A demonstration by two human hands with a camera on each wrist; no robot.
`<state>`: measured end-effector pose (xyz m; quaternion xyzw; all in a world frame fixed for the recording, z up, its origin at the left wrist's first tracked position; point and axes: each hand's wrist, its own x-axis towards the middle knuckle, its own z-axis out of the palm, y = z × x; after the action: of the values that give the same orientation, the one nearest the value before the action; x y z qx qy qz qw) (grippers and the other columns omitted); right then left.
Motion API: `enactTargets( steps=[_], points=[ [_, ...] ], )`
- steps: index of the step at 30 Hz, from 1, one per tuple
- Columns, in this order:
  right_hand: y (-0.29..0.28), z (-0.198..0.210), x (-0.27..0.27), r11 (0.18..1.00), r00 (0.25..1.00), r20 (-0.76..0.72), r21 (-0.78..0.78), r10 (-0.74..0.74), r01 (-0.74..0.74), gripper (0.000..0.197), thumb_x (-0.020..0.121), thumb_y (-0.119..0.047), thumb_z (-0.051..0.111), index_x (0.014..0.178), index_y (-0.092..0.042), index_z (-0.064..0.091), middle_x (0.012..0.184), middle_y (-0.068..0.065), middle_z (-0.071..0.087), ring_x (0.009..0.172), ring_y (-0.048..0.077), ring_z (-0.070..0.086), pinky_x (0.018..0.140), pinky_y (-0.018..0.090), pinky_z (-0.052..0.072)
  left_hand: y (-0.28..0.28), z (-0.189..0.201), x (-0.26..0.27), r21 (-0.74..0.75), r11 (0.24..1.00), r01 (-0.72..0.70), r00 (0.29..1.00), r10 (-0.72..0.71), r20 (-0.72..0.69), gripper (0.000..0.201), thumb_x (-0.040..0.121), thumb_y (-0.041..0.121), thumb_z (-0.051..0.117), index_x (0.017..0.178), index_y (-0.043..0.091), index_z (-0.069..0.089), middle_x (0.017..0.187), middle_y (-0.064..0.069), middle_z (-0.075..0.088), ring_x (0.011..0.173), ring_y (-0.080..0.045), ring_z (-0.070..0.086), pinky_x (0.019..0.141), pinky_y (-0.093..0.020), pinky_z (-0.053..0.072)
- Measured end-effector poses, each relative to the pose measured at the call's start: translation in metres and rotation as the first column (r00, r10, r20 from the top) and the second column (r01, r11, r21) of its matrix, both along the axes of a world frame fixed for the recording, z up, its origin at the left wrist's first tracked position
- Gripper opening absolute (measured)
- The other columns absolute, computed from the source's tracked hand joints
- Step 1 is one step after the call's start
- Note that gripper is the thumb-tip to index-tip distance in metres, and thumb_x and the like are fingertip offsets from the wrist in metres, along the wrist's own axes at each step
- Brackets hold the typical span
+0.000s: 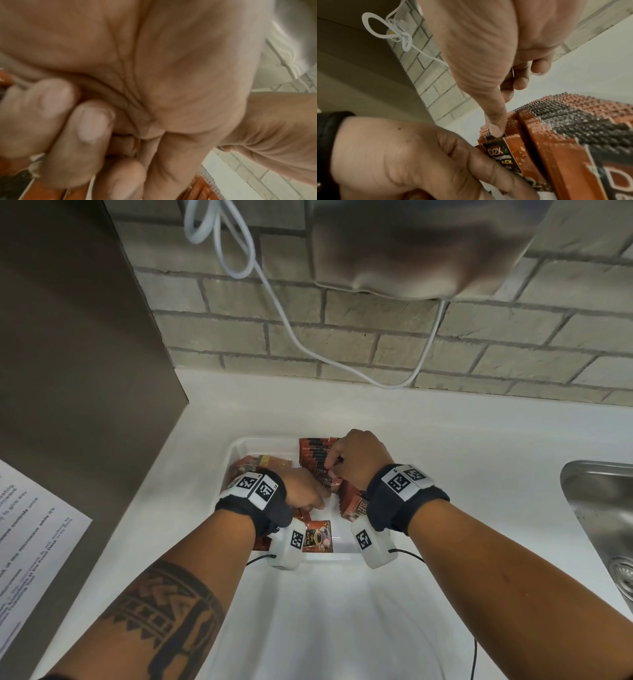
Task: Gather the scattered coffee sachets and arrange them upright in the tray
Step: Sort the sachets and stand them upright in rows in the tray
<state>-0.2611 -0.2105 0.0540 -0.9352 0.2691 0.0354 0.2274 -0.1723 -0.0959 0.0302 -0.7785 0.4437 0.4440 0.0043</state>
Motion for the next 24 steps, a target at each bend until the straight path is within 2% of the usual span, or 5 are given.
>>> enactTargets(
  steps=[6,8,11,20,24],
  points=[
    [0.003,0.004,0.000,1.000,1.000,0.000,-0.006,-0.008,0.008,0.017,0.081,-0.014,0.071,0.075,-0.029,0.075,0.089,-0.010,0.068,0.093,0.017,0.062,0.086,0.035,0.054,0.001,0.002,0.001,-0.062,0.989,-0.136,0.990,0.132,-0.055,0.007,0.100,0.017,0.053,0.105,0.021,0.053,0.099,-0.008,0.058,0.081,-0.021,0.054,0.064,-0.019,0.045],
    [0.004,0.005,0.000,1.000,1.000,0.019,-0.013,-0.010,0.010,0.019,0.082,-0.013,0.066,0.075,-0.028,0.077,0.088,-0.009,0.068,0.090,0.017,0.063,0.085,0.036,0.054,0.003,0.001,-0.001,-0.090,0.966,-0.241,0.965,0.229,-0.127,0.011,0.098,0.019,0.059,0.109,0.020,0.058,0.103,-0.008,0.067,0.079,-0.020,0.067,0.070,-0.028,0.059],
    [0.005,0.008,-0.002,1.000,1.000,0.018,-0.029,0.009,-0.009,0.021,0.084,-0.013,0.063,0.078,-0.028,0.077,0.078,-0.016,0.057,0.090,0.016,0.061,0.081,0.032,0.052,0.004,-0.004,0.000,-0.095,0.951,-0.294,0.947,0.276,-0.166,0.016,0.097,0.020,0.062,0.113,0.020,0.060,0.102,-0.008,0.070,0.078,-0.020,0.071,0.074,-0.035,0.062],
    [0.004,0.007,-0.004,1.000,1.000,0.028,-0.011,0.005,-0.005,0.018,0.083,-0.014,0.068,0.076,-0.029,0.075,0.074,-0.020,0.055,0.091,0.014,0.062,0.085,0.033,0.053,0.005,-0.002,-0.001,-0.092,0.940,-0.328,0.933,0.307,-0.189,0.021,0.097,0.019,0.061,0.117,0.014,0.064,0.095,-0.005,0.069,0.071,-0.015,0.069,0.064,-0.025,0.060],
    [0.003,0.010,-0.004,1.000,0.999,0.036,0.007,-0.009,0.009,0.017,0.082,-0.016,0.070,0.075,-0.030,0.074,0.077,-0.019,0.059,0.092,0.013,0.062,0.087,0.034,0.053,0.005,0.006,-0.001,-0.069,0.985,-0.157,0.984,0.150,-0.093,0.009,0.101,0.022,0.053,0.109,0.021,0.057,0.079,-0.001,0.053,0.070,-0.014,0.046,0.061,-0.019,0.037]
  ],
)
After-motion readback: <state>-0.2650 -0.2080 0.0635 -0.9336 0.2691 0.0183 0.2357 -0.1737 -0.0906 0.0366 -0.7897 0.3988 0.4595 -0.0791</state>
